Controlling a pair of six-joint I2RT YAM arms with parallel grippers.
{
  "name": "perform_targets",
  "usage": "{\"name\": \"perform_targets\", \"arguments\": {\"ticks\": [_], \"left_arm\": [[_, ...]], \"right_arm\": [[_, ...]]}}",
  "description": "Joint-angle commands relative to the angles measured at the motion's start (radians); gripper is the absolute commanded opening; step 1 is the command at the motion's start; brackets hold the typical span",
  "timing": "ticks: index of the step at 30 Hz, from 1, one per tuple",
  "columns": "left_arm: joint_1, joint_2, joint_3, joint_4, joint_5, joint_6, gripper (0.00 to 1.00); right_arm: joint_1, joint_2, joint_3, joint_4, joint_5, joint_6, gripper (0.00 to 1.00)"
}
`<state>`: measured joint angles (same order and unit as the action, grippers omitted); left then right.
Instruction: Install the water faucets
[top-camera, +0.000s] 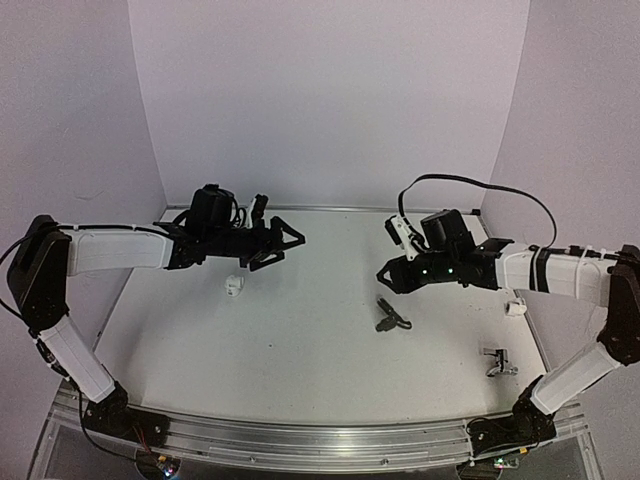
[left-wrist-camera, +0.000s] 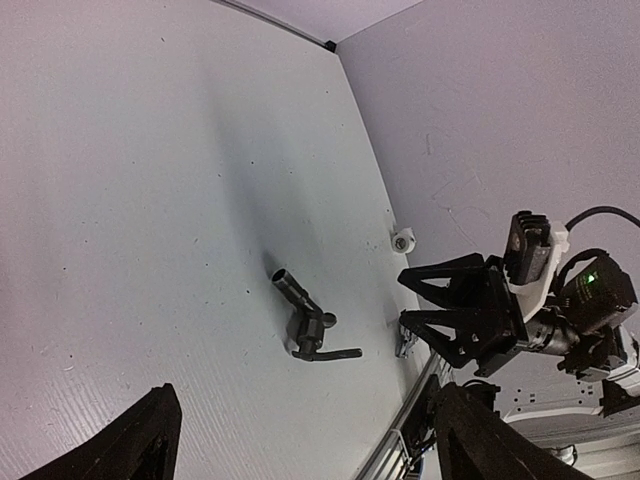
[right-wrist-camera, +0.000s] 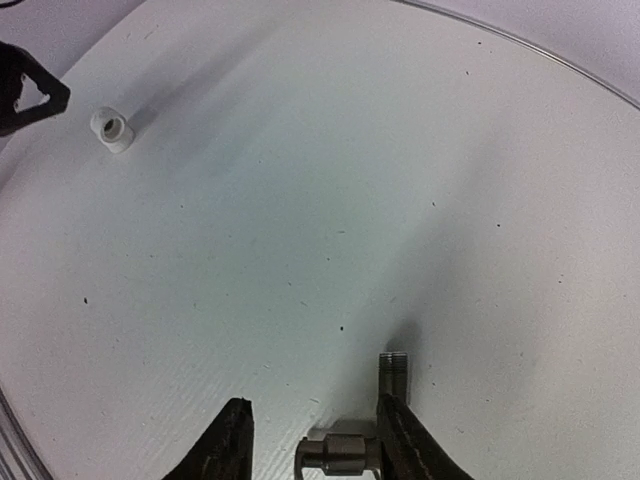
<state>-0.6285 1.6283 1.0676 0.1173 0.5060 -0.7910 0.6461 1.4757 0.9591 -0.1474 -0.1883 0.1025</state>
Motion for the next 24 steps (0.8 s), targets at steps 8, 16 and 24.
{"name": "perform_targets", "arguments": {"ticks": [8, 16, 24], "left_arm": [[-0.002, 0.018, 0.052, 0.043, 0.027, -0.006, 0.91], [-0.005, 0.005, 0.042, 0.042, 0.017, -0.012, 0.91], [-0.017, 0.001, 0.038, 0.042, 0.011, -0.020, 0.91]], "right_arm": [[0.024, 0.058, -0.088, -0.089, -0.073, 0.126, 0.57], [0.038, 0.129, -0.109, -0.036, -0.052, 0.115, 0.42], [0.043, 0.147, -0.115, 0.032, -0.010, 0.084, 0.17]]}}
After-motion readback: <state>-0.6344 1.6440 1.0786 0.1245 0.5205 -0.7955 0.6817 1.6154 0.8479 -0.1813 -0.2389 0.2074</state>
